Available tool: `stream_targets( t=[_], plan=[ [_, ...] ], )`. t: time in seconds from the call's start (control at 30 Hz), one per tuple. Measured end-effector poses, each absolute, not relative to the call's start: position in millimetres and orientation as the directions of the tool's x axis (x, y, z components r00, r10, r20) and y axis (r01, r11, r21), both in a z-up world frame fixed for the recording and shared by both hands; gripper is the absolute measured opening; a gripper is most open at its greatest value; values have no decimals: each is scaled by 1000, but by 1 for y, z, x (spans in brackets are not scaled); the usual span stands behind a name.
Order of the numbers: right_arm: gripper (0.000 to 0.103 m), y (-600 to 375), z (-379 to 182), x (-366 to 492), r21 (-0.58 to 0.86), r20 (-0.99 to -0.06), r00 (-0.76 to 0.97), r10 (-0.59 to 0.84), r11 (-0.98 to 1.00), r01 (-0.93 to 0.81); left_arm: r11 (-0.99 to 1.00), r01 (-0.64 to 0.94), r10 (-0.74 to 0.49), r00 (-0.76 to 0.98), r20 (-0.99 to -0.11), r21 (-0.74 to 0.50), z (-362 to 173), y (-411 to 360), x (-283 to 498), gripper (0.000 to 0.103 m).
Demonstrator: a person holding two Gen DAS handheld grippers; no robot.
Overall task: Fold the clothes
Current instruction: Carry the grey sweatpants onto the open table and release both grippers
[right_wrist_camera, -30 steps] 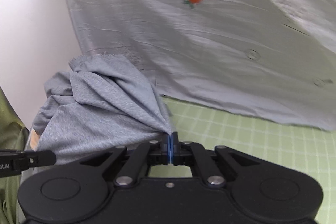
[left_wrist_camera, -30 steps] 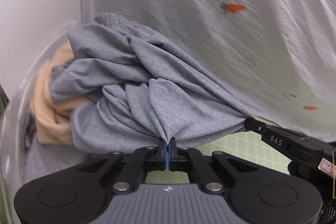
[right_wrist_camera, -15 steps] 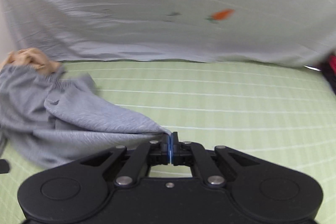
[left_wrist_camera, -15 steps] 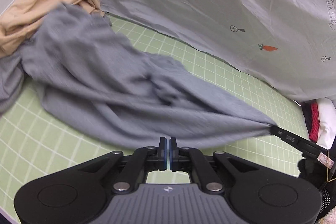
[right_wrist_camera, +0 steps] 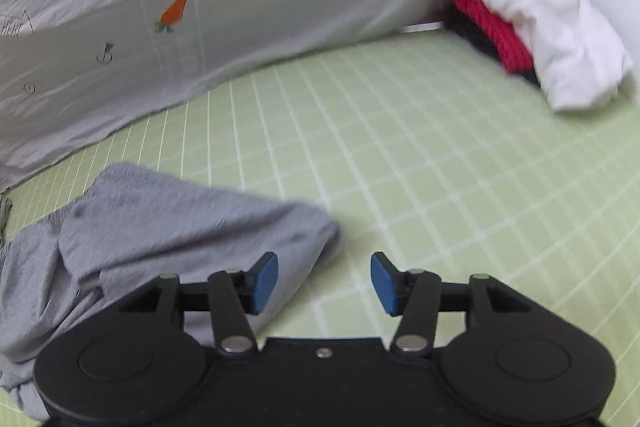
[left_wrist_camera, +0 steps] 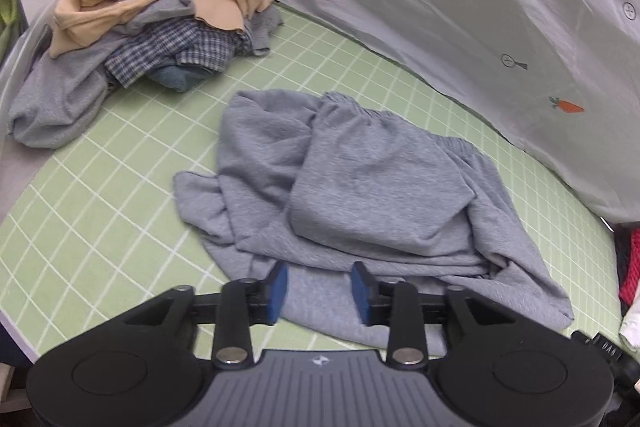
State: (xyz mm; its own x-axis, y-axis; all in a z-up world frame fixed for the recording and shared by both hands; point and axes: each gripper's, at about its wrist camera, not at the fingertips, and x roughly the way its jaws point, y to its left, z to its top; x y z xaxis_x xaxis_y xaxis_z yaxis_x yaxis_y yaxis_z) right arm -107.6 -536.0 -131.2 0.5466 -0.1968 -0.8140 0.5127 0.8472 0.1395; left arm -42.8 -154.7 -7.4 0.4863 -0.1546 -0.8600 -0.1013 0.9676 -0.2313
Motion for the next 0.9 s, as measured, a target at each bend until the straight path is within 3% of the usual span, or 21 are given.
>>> stream_targets(
  t=[0.1,0.17,0.27,0.33,0.73,0.8,0.87,0.9],
  plan=[
    [78,-526,-143,-117,163,-836,518,-180,820,548,977,-96,-117,500,-858,-189,-5,-146,-38,84],
    [97,-505,-150,-115,168,-848,504,-164,819,549,983,-73,-110,502,-858,-169,-6,-138,-37,88],
    [103,-471,-157,-113,183,-844,519,-138,835,520,984,-44,-129,481,-867,-171,-11,-122,-35,94],
    [103,-450,-162,-111,191,-841,524,-131,836,515,981,-31,-153,471,-869,-189,-15,-111,-34,99],
    [102,-365,-185,-100,115,-859,481,-179,847,519,984,34,-171,456,-873,-174,-22,-57,-18,99],
    [90,-358,-185,-99,88,-856,487,-176,878,471,984,44,-175,465,-868,-175,-19,-55,-16,99],
    [70,-354,-183,-99,75,-850,501,-162,905,419,983,53,-181,476,-861,-178,-16,-55,-17,99],
    [68,-352,-182,-99,68,-848,507,-155,917,393,982,55,-184,478,-859,-180,-15,-57,-18,99]
  ],
)
